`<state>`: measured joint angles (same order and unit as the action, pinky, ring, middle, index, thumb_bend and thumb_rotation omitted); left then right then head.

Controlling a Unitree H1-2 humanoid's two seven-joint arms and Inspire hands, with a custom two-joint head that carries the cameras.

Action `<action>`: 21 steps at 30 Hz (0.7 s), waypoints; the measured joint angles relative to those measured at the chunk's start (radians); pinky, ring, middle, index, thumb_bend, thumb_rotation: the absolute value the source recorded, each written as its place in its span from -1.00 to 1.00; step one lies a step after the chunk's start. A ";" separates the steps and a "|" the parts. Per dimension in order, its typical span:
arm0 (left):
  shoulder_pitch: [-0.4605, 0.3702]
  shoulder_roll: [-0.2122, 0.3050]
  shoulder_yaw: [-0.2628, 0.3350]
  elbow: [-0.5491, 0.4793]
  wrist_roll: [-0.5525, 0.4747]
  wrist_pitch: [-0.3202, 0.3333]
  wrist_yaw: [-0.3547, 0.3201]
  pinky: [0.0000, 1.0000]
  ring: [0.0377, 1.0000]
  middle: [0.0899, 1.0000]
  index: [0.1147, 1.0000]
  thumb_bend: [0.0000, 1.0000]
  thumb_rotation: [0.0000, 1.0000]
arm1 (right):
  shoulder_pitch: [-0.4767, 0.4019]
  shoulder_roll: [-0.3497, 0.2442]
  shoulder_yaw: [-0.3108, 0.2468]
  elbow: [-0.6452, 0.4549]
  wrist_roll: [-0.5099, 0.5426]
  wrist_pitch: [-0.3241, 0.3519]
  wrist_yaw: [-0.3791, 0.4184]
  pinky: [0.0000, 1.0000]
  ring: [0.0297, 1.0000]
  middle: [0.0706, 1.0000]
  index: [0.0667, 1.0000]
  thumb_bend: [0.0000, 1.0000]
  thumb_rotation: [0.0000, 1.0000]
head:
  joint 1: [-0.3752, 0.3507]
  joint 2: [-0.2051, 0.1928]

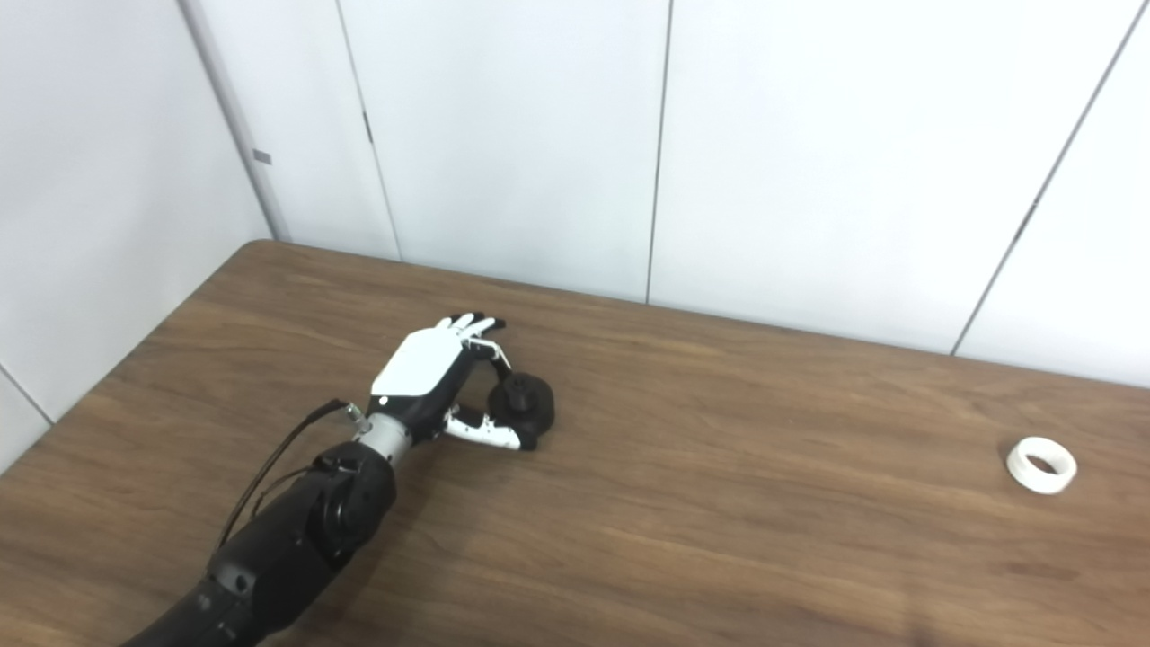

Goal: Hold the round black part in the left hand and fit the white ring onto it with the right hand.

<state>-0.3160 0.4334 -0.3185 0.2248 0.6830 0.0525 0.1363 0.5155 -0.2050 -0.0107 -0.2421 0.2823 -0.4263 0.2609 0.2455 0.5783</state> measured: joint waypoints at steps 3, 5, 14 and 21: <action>0.016 0.000 -0.019 -0.030 0.013 -0.031 -0.013 1.00 0.98 0.88 -0.18 0.03 -0.89 | 0.000 0.005 0.015 -0.020 -0.017 0.032 -0.006 1.00 1.00 1.00 1.00 0.49 0.79 | -0.029 0.009; 0.025 0.000 -0.035 -0.055 0.026 -0.035 -0.023 1.00 0.98 0.87 -0.18 0.03 -0.90 | 0.000 0.011 0.023 -0.028 -0.021 0.046 -0.009 1.00 1.00 1.00 1.00 0.46 0.80 | -0.046 0.014; 0.062 0.003 -0.080 -0.134 0.084 -0.068 -0.045 1.00 1.00 0.89 -0.18 0.03 -0.90 | 0.013 0.054 0.062 -0.093 -0.037 0.152 -0.035 1.00 1.00 1.00 0.99 0.46 0.75 | -0.123 0.043; 0.105 0.006 -0.105 -0.203 0.085 -0.130 -0.084 1.00 0.99 0.88 -0.18 0.03 -0.90 | 0.009 0.080 0.068 -0.126 -0.056 0.189 -0.068 0.99 1.00 1.00 0.96 0.50 0.64 | -0.179 0.064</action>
<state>-0.2111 0.4389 -0.4234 0.0217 0.7676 -0.0776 0.0525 0.5250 -0.1248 0.0573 -0.3682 0.2267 -0.2371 0.1933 0.0661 0.6427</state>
